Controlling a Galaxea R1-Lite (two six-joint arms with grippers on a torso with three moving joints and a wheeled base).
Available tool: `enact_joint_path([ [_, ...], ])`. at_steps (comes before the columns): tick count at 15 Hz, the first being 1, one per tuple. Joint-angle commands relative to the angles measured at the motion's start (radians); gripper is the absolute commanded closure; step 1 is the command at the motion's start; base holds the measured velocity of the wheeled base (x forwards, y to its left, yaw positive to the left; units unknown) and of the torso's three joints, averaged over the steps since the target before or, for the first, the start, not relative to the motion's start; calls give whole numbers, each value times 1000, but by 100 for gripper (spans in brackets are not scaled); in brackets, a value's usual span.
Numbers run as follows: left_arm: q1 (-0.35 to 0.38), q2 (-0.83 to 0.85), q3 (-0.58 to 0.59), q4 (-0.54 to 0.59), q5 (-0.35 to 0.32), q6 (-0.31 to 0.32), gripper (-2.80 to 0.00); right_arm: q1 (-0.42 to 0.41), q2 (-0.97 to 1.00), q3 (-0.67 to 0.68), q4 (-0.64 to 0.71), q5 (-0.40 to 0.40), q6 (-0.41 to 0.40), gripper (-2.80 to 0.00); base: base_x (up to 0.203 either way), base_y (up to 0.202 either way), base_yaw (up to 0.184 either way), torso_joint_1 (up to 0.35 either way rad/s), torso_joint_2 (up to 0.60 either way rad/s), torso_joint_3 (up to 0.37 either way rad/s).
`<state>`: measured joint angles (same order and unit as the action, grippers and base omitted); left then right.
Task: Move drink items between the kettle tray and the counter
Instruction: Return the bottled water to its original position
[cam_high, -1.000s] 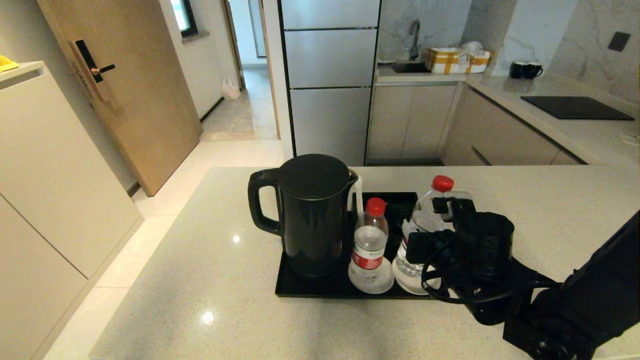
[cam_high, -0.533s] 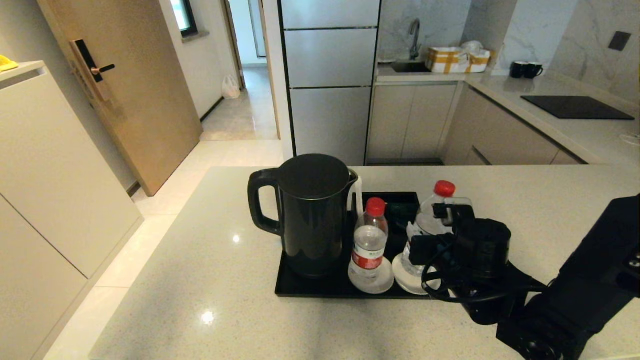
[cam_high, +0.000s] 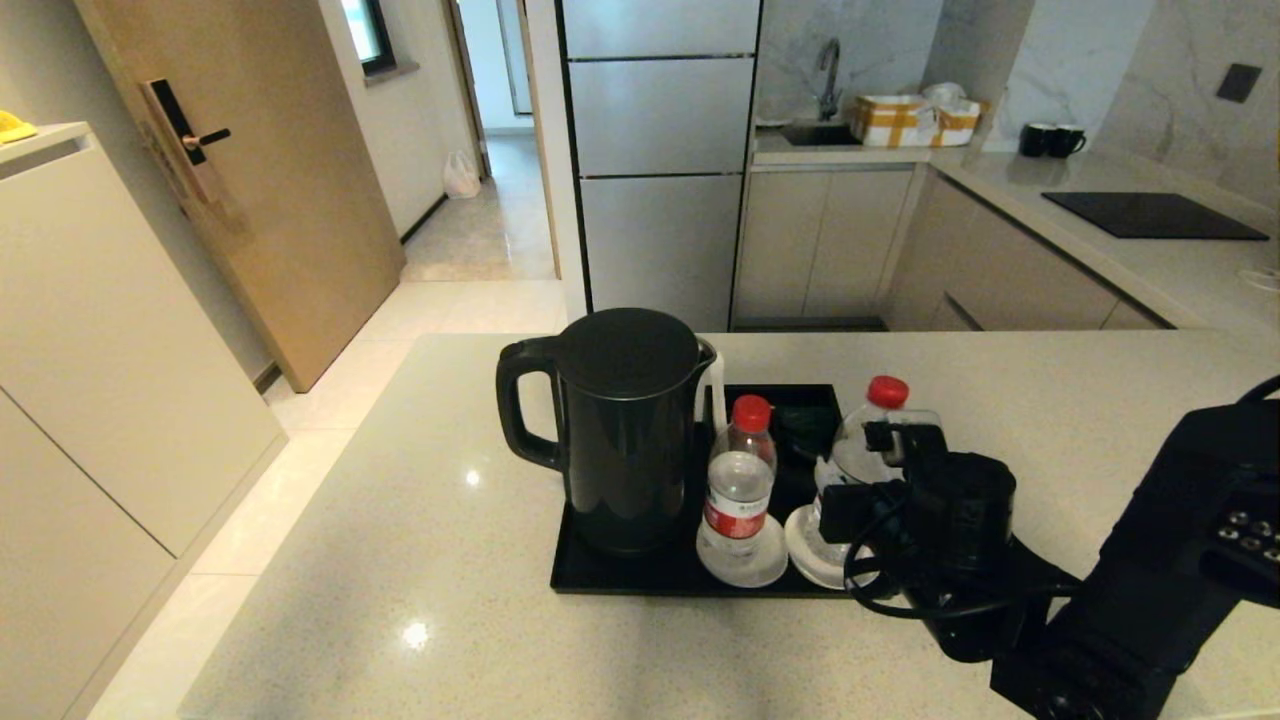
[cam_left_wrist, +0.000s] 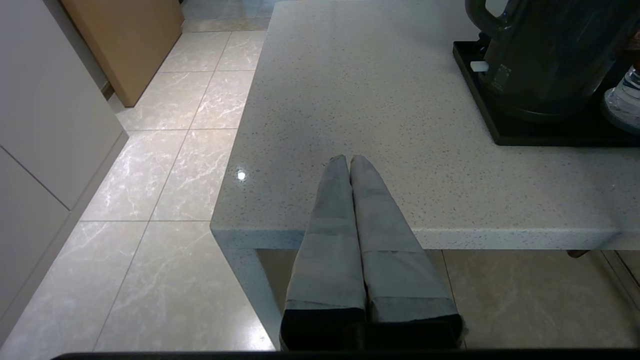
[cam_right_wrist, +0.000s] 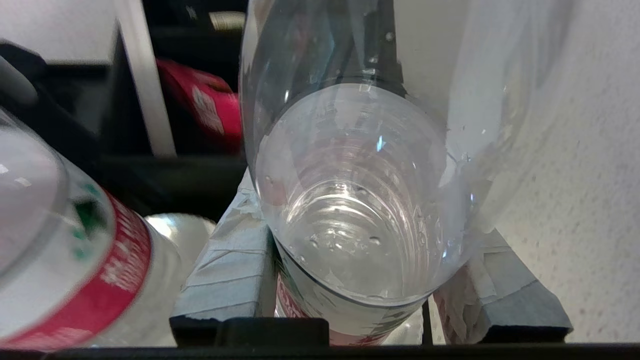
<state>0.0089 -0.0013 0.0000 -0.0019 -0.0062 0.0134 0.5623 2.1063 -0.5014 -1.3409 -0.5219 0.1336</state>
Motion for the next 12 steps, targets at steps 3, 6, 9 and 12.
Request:
enact_joint_path([
  [3, 0, 1, 2, -1, 0, 0, 0, 34, 66, 31, -77, -9, 1, 0, 0, 0, 0, 0, 0, 0],
  [6, 0, 1, 2, -1, 0, 0, 0, 47, 102, 42, -119, -19, 2, 0, 0, 0, 0, 0, 0, 0],
  [9, 0, 1, 2, -1, 0, 0, 0, 47, 106, 47, -132, -20, 0, 0, 0, 0, 0, 0, 0, 0],
  [12, 2, 1, 2, -1, 0, 0, 0, 45, 110, 47, -129, -24, 0, 0, 0, 0, 0, 0, 0, 0],
])
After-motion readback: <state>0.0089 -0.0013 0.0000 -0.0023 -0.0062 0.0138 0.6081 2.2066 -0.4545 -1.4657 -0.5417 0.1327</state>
